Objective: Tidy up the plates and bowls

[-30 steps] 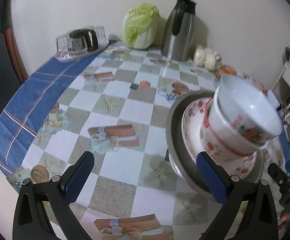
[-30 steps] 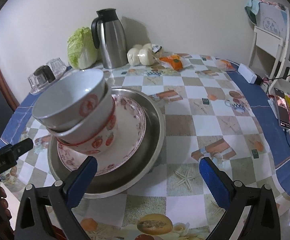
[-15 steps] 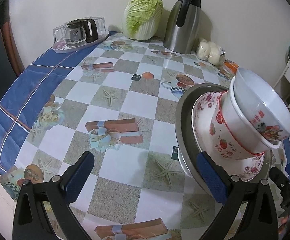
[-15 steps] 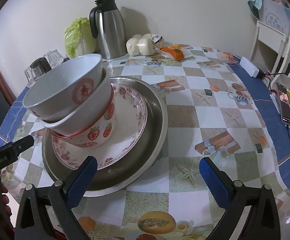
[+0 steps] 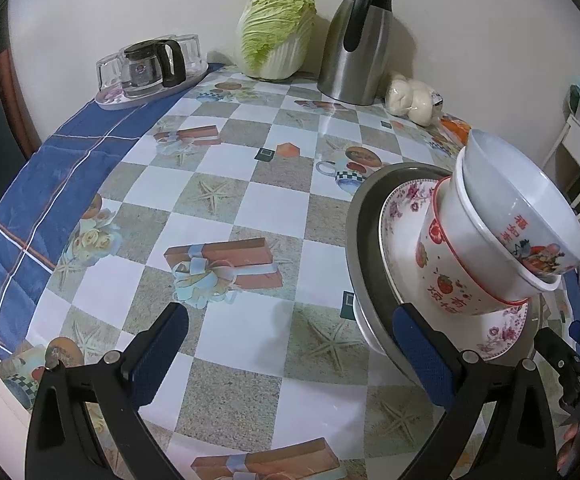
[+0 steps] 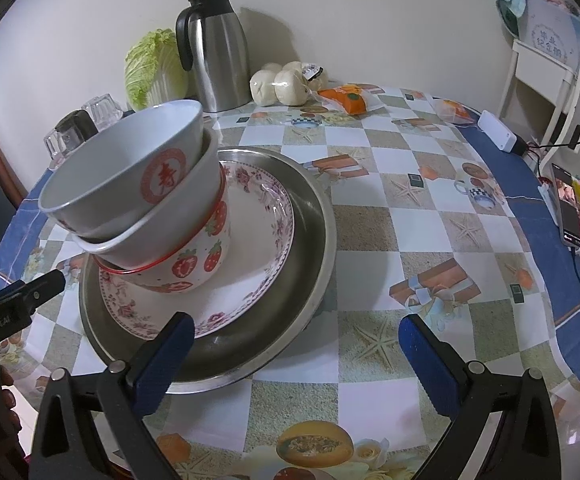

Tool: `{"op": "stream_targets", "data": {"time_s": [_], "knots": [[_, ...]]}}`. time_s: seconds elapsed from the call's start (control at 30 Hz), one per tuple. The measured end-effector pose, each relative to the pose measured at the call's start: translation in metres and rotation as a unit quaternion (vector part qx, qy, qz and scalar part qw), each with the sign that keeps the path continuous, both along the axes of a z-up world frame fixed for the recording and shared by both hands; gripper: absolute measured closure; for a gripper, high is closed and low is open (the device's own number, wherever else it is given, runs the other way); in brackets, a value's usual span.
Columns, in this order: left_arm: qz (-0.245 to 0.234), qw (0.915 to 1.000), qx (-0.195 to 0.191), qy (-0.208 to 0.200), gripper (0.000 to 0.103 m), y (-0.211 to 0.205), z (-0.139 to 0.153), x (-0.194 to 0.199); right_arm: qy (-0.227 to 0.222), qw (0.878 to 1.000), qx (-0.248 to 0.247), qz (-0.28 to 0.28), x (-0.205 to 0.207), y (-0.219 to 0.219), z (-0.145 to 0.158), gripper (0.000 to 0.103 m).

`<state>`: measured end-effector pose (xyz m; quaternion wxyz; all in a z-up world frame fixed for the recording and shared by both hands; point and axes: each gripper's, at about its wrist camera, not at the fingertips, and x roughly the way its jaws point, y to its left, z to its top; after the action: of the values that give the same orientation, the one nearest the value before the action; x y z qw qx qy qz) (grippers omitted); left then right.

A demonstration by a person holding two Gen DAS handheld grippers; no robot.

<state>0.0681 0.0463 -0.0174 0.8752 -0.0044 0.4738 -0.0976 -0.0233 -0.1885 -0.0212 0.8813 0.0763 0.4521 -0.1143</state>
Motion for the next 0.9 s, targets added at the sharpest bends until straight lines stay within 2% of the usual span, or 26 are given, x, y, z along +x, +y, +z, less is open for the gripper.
{"op": "stream_targets", "data": {"time_s": [0.6, 0.9], "knots": [[-0.014, 0.9998, 0.014, -0.005, 0.001, -0.0066, 0.0022, -0.0019, -0.001, 1.000, -0.003, 0.006, -0.0006, 0.0028, 0.0023, 0.000], [-0.004, 0.9997, 0.025, -0.006, 0.001, -0.0053, 0.0017, -0.0011, -0.002, 1.000, -0.003, 0.011, -0.0003, 0.0037, 0.0030, 0.000]]}}
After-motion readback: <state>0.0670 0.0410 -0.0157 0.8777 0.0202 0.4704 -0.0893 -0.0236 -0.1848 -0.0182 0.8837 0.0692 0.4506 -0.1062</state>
